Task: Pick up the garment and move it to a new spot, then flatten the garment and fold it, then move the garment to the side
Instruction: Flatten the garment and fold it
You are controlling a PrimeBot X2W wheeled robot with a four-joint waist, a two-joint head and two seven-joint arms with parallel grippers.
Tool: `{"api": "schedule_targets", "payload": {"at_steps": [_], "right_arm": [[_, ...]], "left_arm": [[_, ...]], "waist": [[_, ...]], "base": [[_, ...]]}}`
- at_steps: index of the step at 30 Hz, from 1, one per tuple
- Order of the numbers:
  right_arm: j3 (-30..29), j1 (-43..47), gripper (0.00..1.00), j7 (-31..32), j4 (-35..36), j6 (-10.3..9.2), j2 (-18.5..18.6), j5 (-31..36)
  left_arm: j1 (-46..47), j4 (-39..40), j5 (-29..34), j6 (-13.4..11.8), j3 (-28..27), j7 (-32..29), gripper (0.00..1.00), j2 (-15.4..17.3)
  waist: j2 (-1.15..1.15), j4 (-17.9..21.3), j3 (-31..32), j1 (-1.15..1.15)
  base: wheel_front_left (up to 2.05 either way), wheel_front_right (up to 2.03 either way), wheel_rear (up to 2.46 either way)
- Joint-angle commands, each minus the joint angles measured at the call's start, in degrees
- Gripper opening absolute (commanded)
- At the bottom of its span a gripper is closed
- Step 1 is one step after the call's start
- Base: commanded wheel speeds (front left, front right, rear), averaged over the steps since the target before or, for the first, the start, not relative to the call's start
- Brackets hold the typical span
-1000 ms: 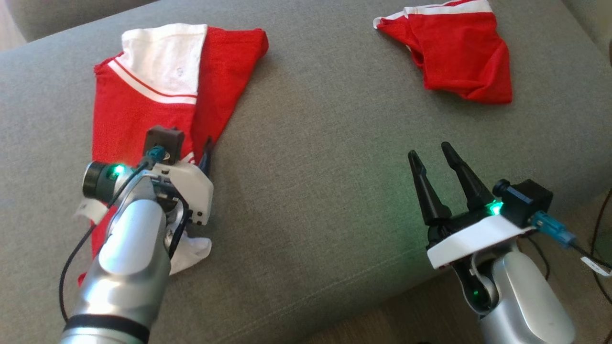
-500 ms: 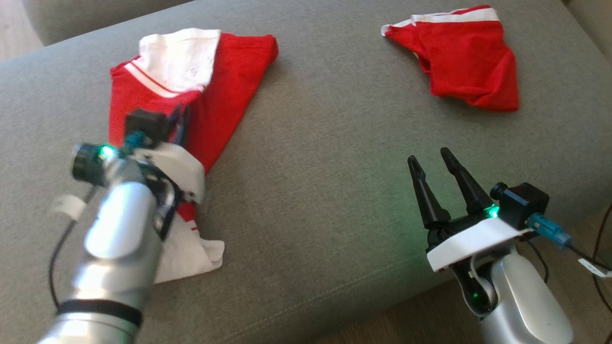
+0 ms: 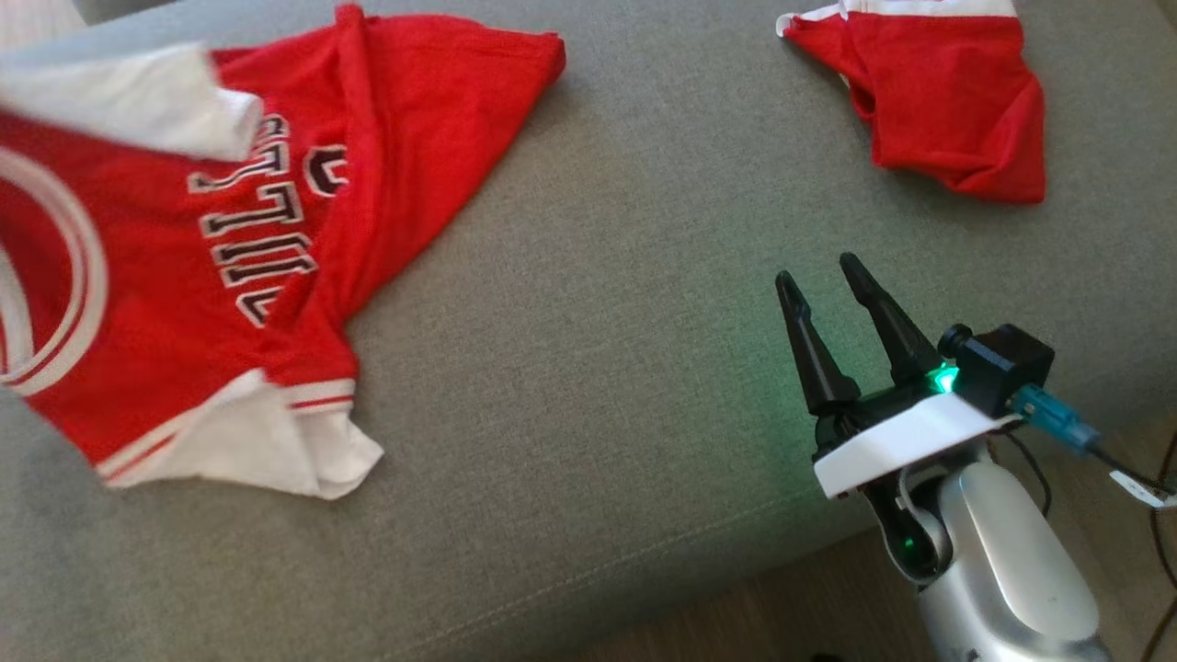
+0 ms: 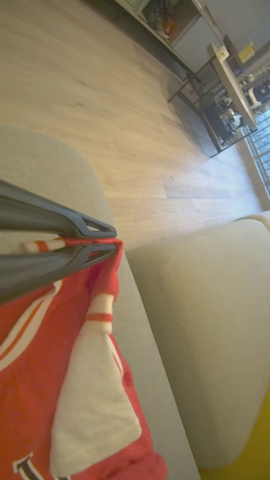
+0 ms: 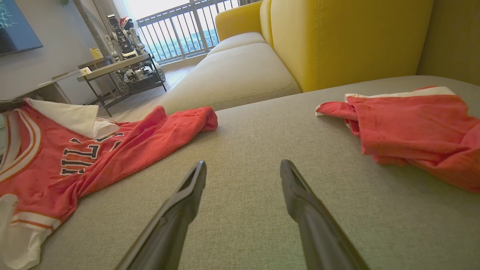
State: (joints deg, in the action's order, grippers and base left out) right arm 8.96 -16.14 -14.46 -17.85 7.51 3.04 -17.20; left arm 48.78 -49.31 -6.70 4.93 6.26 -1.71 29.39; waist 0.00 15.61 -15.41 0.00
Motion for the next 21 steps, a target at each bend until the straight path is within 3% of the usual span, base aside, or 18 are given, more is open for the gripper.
{"api": "schedule_targets", "payload": {"at_steps": [1, 2, 4, 5, 10, 16, 21], "right_arm": [[1.21, -1.35, 1.0, -0.52, 1.84, -0.02, -0.16, -0.25], [1.13, -1.48, 1.0, -0.52, 1.75, -0.02, -0.16, -0.22], [0.95, -1.77, 1.0, -0.52, 1.64, -0.02, -0.16, -0.16], [0.84, -1.9, 1.0, -0.52, 1.55, -0.02, -0.16, -0.11], [0.52, -2.34, 1.0, -0.53, 1.09, -0.02, -0.16, 0.18], [0.2, -2.1, 1.0, -0.53, 0.62, -0.02, -0.16, 0.65], [-1.35, -1.44, 1.0, -0.53, 0.22, -0.02, -0.16, 1.6]], "left_arm": [[2.96, -0.05, 0.5, -1.08, -2.08, -0.53, 0.0, 3.68], [2.99, -1.58, 0.49, -1.66, -2.28, -0.94, 0.03, 4.08], [2.93, -5.09, 0.16, -2.92, -2.75, -2.34, 0.94, 4.23], [2.86, -6.96, -0.33, -3.43, -3.11, -3.49, 1.0, 3.91], [2.69, -11.67, -2.1, -5.36, -4.53, -2.24, 1.0, 3.13], [3.85, -11.07, -2.64, -5.02, -4.21, 4.9, 1.0, 1.58], [3.31, -7.92, -3.6, -2.16, -3.1, 13.16, 1.0, -1.91]], "waist": [[0.0, 0.14, -0.53, 0.0], [0.0, 0.18, -0.71, 0.0], [0.0, 0.16, -0.94, 0.0], [0.0, 0.09, -0.96, 0.0], [0.0, -0.61, -0.45, 0.0], [0.0, -2.51, 1.38, 0.0], [0.0, -5.94, 4.99, 0.0]], "base": [[0.0, 0.0, 0.0], [0.0, 0.0, 0.0], [0.0, 0.0, 0.0], [0.0, 0.0, 0.0], [0.0, 0.0, 0.0], [0.0, 0.0, 0.0], [0.0, 0.0, 0.0]]}}
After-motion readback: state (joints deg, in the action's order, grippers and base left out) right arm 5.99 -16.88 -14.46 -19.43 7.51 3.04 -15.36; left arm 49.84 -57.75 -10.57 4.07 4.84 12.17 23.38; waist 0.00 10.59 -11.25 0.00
